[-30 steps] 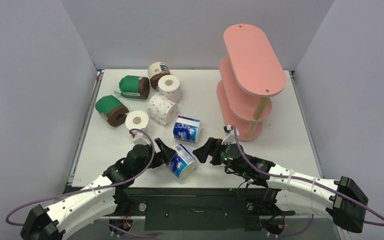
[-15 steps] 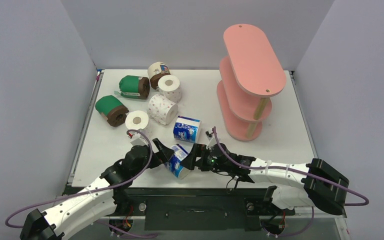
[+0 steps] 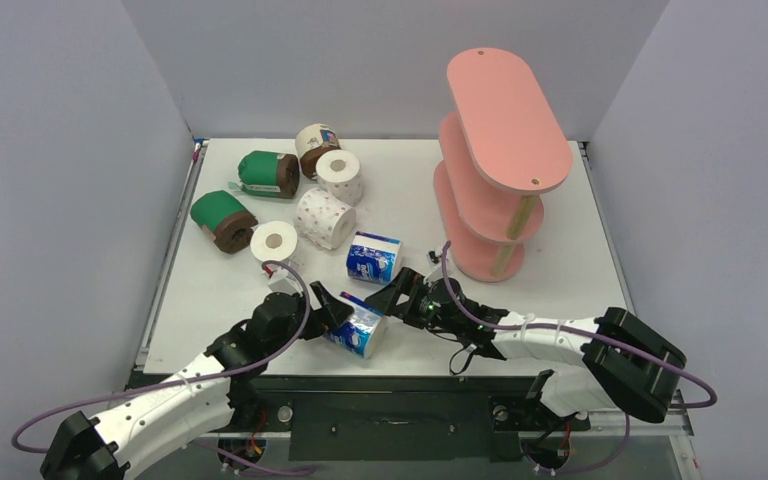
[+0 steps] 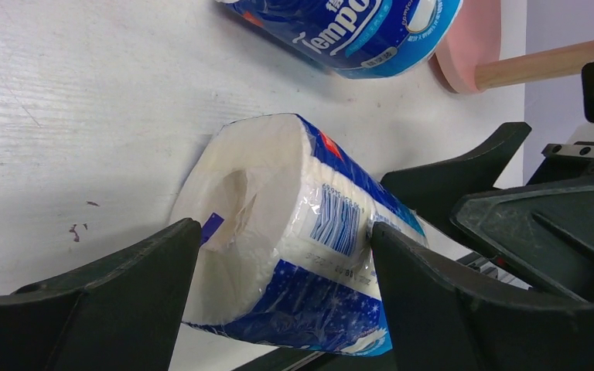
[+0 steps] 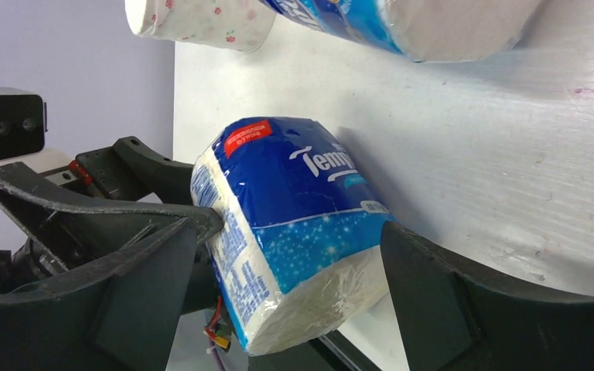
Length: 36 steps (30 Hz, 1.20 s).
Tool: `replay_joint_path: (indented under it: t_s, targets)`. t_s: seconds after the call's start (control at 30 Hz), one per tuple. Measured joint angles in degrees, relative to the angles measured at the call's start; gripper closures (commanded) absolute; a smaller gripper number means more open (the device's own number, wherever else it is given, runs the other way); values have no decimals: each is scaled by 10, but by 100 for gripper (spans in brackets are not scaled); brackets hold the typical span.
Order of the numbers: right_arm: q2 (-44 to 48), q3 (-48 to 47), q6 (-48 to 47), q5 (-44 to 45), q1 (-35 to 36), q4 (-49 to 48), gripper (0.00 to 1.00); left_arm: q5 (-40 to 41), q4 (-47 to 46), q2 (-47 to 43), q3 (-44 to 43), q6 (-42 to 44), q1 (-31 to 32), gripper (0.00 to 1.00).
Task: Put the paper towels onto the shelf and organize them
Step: Adjust the paper towel at the center of the board.
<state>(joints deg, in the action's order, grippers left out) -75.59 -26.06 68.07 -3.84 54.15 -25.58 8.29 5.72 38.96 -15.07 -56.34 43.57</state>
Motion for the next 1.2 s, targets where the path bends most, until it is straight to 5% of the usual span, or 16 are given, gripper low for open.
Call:
replay_joint_path:
  t_s: [0.43,0.7,1.2]
  targets:
    - [83,19,-39,-15,-99,45,14,-40,-4,-33,0,15,0,23]
    - [164,19,-56,-47,-47,95,13,-41,-4,-32,20,6,0,23]
    - [12,0,-18,-61,12,54,13,-38,14,-96,39,-22,0,24]
